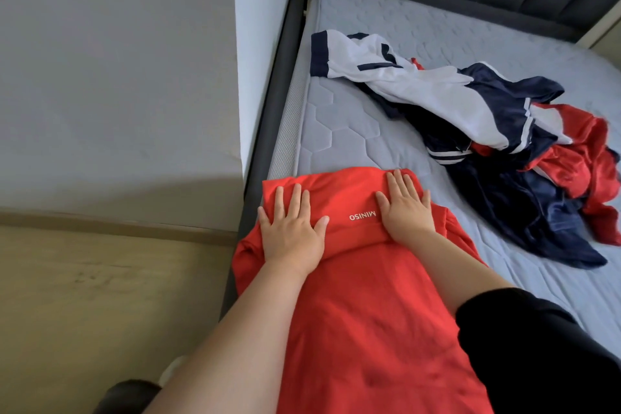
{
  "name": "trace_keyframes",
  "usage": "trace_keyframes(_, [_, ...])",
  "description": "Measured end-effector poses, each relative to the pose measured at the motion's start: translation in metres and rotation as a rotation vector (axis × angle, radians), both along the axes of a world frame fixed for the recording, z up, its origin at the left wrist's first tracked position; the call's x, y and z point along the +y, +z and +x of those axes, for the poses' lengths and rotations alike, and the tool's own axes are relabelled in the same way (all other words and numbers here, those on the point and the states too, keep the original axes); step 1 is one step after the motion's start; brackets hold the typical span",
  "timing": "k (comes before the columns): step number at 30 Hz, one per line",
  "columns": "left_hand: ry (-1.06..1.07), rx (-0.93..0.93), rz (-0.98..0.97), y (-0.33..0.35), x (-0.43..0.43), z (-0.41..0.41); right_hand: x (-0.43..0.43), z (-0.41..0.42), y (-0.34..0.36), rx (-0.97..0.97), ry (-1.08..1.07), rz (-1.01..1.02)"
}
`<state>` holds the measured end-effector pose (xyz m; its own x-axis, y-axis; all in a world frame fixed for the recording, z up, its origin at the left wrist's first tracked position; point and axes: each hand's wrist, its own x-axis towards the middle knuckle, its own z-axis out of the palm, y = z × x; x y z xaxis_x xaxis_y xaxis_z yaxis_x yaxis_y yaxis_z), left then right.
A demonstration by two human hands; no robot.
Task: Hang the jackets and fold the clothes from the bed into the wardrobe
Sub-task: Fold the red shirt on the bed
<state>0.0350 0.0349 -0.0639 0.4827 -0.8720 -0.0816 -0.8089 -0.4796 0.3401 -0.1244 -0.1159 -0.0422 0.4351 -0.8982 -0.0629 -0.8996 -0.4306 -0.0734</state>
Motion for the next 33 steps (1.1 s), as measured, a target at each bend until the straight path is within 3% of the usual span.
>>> trace_keyframes(5, [0.008,-0.01,-0.013,0.006,-0.004,0.002,0.001,0.008,0.012,-0.002,-0.005,-0.066])
trace_keyframes(9, [-0.078,-0.083,-0.01,0.016,-0.014,0.019,-0.001,0.027,0.033,-0.151,0.192,-0.091])
trace_keyframes(15, [-0.047,-0.023,0.067,0.039,-0.024,0.061,-0.03,0.039,0.054,0.283,0.293,0.11])
trace_keyframes(18, [-0.019,0.008,0.005,0.058,-0.029,0.072,-0.037,0.037,0.069,0.422,0.277,0.035])
trace_keyframes(22, [0.022,-0.023,-0.092,0.076,-0.018,0.065,-0.03,0.024,0.089,0.484,0.346,-0.215])
trace_keyframes(25, [0.02,-0.02,-0.25,0.086,0.001,0.05,-0.018,-0.001,0.097,0.379,0.391,-0.346])
trace_keyframes(29, [-0.056,-0.076,-0.368,0.092,0.037,0.022,0.012,-0.039,0.105,0.083,0.356,-0.362])
trace_keyframes(33, [-0.312,-0.192,-0.419,0.098,0.077,-0.007,0.047,-0.084,0.101,-0.086,0.372,-0.498])
